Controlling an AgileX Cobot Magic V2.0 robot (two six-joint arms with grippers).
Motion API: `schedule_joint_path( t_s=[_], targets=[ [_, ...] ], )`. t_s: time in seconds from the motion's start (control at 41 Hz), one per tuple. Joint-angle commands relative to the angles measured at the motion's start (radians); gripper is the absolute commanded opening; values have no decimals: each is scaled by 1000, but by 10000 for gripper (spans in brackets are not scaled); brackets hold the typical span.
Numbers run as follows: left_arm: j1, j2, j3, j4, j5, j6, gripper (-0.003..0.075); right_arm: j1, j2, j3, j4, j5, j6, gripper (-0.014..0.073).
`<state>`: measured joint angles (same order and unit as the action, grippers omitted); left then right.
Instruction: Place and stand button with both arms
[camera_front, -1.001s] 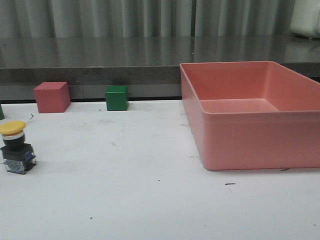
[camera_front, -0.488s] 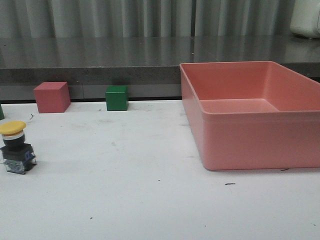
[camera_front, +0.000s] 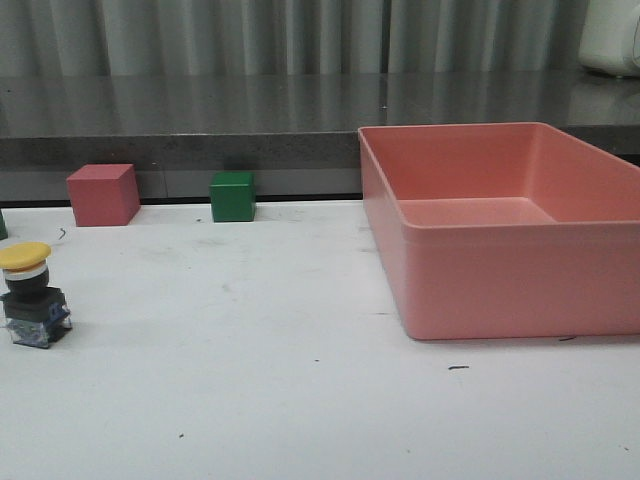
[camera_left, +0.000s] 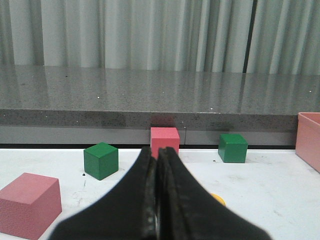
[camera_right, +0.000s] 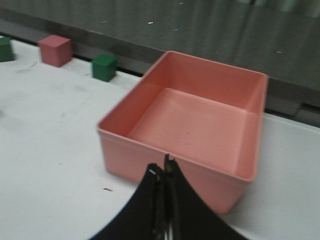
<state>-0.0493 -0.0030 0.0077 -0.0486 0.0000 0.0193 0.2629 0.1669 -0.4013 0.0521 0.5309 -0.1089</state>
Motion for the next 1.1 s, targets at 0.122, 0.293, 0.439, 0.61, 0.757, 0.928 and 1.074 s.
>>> schedule_joint_path(
  t_s=[0.122, 0.293, 0.439, 0.61, 0.757, 0.928, 1.074],
  targets=[
    [1, -24, 15, -10, -82, -9, -20, -202, -147, 205, 1, -234, -4, -68],
    [1, -24, 15, -10, -82, -9, -20, -217, -195, 335, 1, -361, -4, -68],
    [1, -24, 15, -10, -82, -9, -20, -217, -195, 412, 18, -505, -3, -68],
    [1, -24, 15, -10, -82, -9, -20, -212, -195, 425, 26, -550, -3, -68],
    [1, -22, 15, -10, -82, -9, -20, -180, -195, 425, 26, -559, -3, -68],
    [1, -22, 15, -10, -82, -9, -20, -181, -195, 425, 26, -565, -3, -68],
    [1, -22, 15, -10, -82, -9, -20, -181, -195, 425, 26, -565, -3, -68]
  ],
)
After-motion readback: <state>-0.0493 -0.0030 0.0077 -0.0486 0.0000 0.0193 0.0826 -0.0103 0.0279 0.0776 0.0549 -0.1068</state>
